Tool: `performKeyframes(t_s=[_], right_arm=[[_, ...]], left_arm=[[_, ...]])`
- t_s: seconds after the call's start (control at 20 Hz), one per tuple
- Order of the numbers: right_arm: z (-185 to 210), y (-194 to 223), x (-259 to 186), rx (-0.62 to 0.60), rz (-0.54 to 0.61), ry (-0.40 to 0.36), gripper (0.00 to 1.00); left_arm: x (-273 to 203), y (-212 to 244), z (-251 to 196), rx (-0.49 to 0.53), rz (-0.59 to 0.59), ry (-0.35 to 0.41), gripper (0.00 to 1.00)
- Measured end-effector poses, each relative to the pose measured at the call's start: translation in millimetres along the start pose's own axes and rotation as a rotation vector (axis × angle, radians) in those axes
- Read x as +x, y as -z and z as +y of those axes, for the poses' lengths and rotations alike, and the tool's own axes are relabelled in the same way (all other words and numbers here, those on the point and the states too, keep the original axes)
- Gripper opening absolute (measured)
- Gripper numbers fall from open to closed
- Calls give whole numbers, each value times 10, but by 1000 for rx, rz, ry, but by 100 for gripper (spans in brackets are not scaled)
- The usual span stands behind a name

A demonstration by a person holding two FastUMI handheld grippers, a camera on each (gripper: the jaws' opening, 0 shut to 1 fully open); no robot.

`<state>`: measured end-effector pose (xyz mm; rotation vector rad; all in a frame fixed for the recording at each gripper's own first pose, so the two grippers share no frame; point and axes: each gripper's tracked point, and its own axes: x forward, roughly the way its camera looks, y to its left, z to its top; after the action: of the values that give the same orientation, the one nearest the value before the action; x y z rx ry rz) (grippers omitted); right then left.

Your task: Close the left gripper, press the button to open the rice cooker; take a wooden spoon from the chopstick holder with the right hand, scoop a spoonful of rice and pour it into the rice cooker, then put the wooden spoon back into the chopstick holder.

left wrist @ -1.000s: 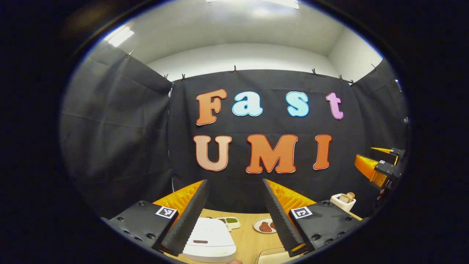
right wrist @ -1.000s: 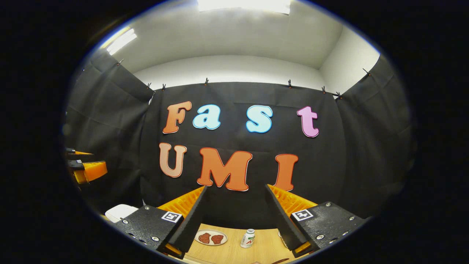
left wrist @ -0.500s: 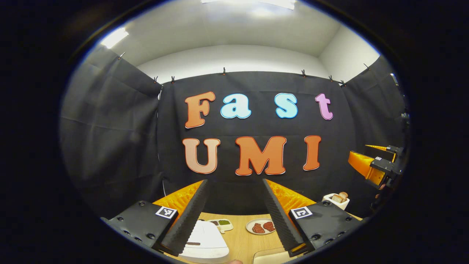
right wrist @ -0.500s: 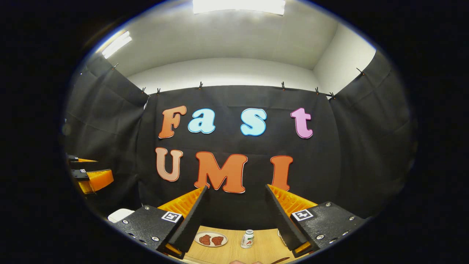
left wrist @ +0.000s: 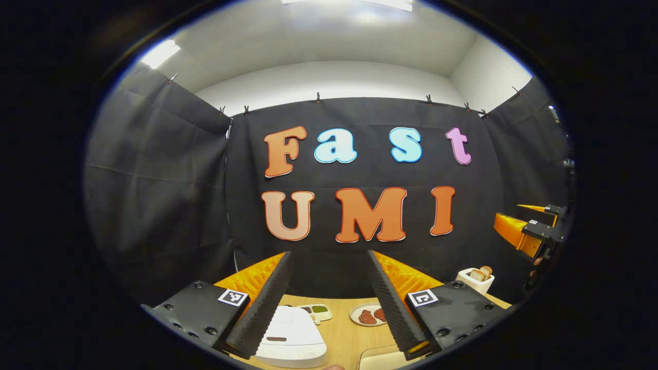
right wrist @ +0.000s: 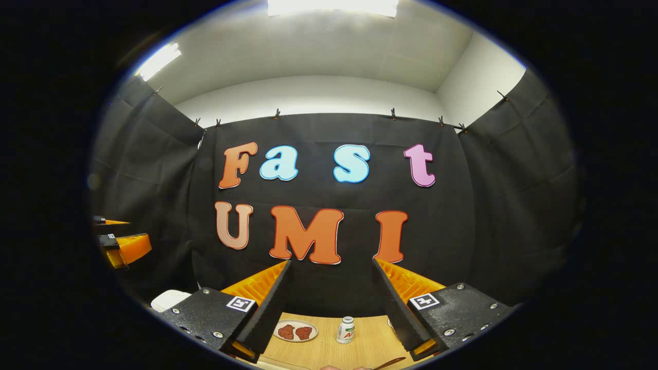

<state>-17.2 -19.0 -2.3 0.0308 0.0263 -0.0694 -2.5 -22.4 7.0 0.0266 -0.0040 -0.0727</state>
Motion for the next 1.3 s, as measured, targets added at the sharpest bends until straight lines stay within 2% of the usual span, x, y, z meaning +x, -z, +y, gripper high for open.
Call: performKeyframes(t_s=[0.3, 0.55, 0.6, 0.65, 0.75, 0.85, 0.9, 1.0, 1.15, 1.3], right_arm=[[-31, 136, 53, 10, 23, 15, 93], [-95, 270, 89, -7, 37, 30, 93], [-107, 311, 81, -14, 43, 32, 93], [-115, 327, 93, -20, 45, 34, 93], [-143, 397, 103, -32, 54, 41, 93], [-186, 473, 100, -42, 68, 47, 93], [-199, 506, 87, -44, 75, 52, 93], [-245, 561, 99, -42, 89, 61, 93], [-327, 649, 93, -44, 105, 78, 94], [-398, 731, 99, -47, 118, 94, 94]], left_arm=[[5, 111, 522, 29, 22, -114, 99], [21, 392, 919, 20, 80, -188, 99], [18, 449, 985, 15, 90, -199, 96], [27, 501, 1055, 8, 98, -215, 90], [44, 610, 1179, -7, 117, -240, 57], [93, 746, 1374, -37, 149, -296, 25], [-2, 778, 1367, -70, 182, -294, 8], [172, 1072, 1286, -105, 234, -248, 5], [243, 1357, 1341, -77, 326, -240, 5], [362, 1727, 1317, -129, 438, -237, 5]])
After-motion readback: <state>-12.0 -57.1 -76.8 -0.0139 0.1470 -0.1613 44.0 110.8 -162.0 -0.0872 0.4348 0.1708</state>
